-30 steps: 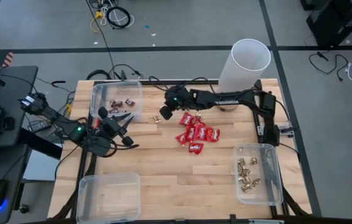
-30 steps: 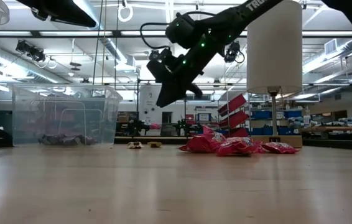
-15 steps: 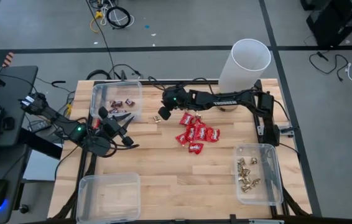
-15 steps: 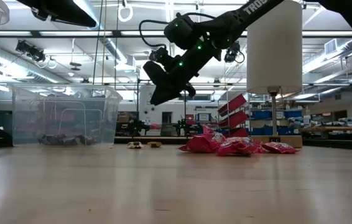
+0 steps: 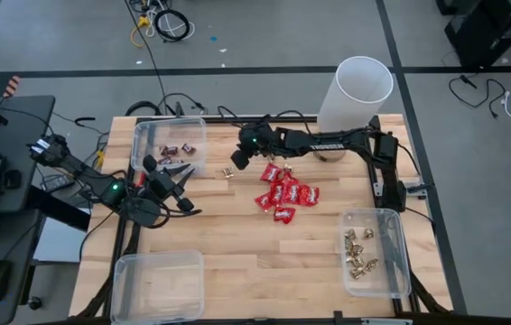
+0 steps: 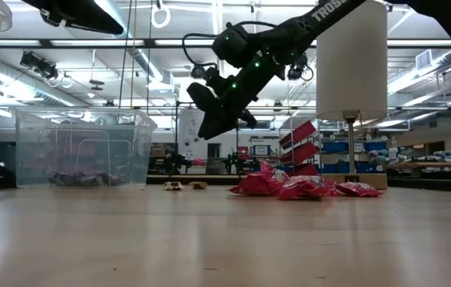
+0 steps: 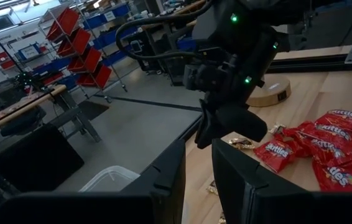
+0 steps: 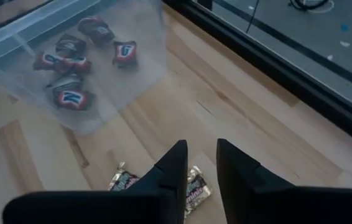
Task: Sort candy
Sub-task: Put the gold chocolate into the bottom right transparent bin
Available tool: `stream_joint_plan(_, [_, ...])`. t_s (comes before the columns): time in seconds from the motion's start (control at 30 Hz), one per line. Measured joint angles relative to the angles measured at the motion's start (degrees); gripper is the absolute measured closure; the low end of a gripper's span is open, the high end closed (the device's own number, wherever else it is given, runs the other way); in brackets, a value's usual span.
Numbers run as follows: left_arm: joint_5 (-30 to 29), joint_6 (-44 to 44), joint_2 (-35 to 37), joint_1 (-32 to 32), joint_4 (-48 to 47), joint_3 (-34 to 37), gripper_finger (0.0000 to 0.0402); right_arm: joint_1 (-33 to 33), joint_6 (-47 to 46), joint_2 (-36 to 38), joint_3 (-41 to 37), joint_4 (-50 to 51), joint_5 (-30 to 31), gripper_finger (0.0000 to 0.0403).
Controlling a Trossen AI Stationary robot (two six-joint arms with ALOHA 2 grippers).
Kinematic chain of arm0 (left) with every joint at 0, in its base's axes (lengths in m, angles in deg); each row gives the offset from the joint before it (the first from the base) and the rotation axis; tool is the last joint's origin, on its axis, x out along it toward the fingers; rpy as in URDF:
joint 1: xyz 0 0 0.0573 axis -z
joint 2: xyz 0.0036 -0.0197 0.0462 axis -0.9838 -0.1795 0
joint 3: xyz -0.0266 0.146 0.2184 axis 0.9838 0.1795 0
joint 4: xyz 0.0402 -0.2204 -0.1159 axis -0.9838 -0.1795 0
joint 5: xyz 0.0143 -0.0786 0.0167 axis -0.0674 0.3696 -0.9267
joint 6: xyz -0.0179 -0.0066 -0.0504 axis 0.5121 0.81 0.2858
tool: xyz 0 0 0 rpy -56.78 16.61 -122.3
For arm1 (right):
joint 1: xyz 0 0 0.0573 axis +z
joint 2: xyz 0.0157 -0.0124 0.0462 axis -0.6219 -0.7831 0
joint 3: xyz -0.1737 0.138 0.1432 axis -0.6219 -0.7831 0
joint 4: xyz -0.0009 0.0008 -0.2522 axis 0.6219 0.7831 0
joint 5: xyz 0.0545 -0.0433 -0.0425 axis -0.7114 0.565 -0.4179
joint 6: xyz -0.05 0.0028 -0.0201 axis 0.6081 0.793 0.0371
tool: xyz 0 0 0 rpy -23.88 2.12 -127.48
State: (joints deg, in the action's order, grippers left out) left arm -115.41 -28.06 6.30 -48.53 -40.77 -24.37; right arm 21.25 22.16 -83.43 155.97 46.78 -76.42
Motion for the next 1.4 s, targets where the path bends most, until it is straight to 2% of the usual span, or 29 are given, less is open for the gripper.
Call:
stream_joint_plan(0.13, [-0.6,-0.1,0.0,0.0,0.0,0.0,0.0319,-0.2,-2.3,0.0,0.0,0.9,-0.7,0.032])
stream_joint_plan(0.43, [-6.3,-0.6,0.0,0.0,0.5,0.0,0.0319,0.5,-7.3,-3.5,0.1,-0.7,-3.5,0.0313])
stream_joint_plan(0.8, [-6.1,-1.9,0.0,0.0,0.9,0.0,0.0319,0.7,-12.6,-6.8,0.5,0.7,-3.6,0.0313])
stream_joint_plan(1.4, [-5.4,-1.8,0.0,0.0,0.3,0.0,0.0319,0.9,-14.2,-9.4,0.4,2.6,-2.3,0.0314])
